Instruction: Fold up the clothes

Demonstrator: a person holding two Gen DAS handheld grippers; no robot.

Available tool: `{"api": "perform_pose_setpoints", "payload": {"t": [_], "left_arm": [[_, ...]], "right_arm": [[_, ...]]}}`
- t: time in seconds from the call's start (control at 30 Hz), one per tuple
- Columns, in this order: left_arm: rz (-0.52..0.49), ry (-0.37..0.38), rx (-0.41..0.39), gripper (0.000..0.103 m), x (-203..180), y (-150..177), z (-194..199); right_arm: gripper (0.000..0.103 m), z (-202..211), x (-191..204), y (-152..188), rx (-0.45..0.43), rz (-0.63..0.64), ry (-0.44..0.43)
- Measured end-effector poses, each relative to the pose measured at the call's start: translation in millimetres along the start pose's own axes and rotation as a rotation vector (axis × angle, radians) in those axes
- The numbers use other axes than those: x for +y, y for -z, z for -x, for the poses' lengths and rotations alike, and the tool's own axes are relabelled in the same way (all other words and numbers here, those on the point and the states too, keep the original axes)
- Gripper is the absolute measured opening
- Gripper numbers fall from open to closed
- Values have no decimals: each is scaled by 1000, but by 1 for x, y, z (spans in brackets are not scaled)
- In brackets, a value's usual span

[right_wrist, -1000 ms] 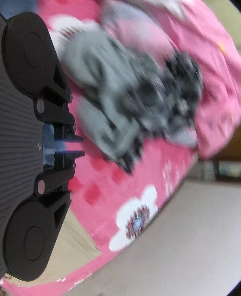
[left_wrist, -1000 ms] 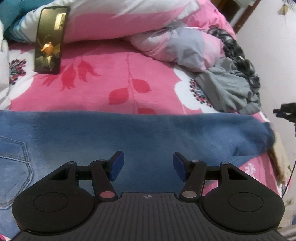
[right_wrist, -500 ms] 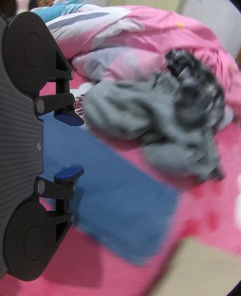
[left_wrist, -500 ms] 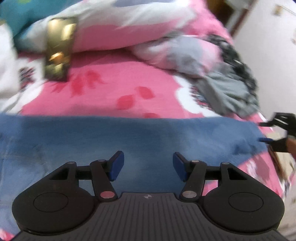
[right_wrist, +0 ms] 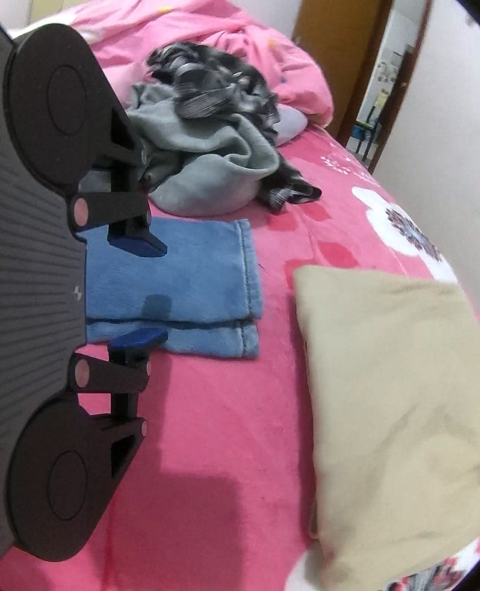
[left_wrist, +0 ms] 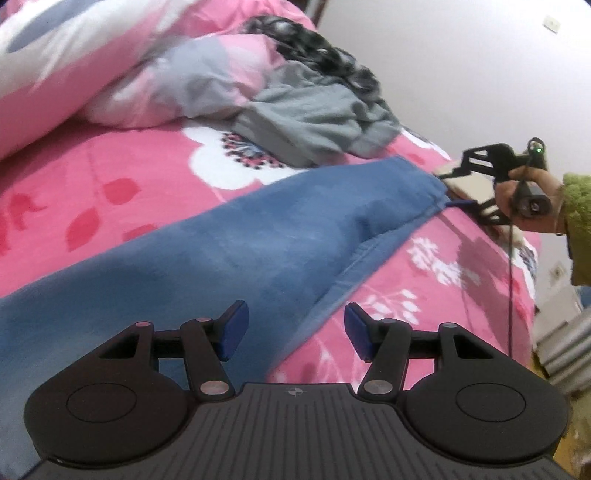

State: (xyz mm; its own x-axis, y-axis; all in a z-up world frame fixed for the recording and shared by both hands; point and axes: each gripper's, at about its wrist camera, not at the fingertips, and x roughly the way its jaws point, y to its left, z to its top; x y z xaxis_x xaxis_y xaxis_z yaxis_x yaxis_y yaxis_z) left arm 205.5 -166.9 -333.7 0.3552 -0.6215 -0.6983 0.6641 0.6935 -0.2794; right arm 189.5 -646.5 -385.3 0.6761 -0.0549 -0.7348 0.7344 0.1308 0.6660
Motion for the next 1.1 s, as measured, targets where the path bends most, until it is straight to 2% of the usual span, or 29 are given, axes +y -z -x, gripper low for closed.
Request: {"api": "perform_pose_setpoints", "payload": {"t": [0.2,0.43,0.47,0.57,0.73,0.93,1.0,1.1], "left_arm": [[-77,13,26,57,-12,-6,-10],[-72,-29,82,57,-12,-2,-22],[-61,-33,87,57,-11,-2,-23],[-15,-33,104,57,-4,-4,-25],[92,4,100,57,14,-12,-14],[178,-11,138,57,36,-10,-11],[195,-20,171,57,42,-4,-17],[198,-49,207,57,45,4,-26]], "right_arm": [[45,-17,-7,-12,21,3,-49],[42,-43,-6,-26,76,49,-13],[36,-46,-5,-27,91,62,-12],[3,-49,10,-29,128,163,-1],[2,-17,54,-30,81,407,-59],[2,-17,75,-38,121,480,-11],[3,-25,71,-39,130,497,25],[6,-46,52,-41,146,557,177]]}}
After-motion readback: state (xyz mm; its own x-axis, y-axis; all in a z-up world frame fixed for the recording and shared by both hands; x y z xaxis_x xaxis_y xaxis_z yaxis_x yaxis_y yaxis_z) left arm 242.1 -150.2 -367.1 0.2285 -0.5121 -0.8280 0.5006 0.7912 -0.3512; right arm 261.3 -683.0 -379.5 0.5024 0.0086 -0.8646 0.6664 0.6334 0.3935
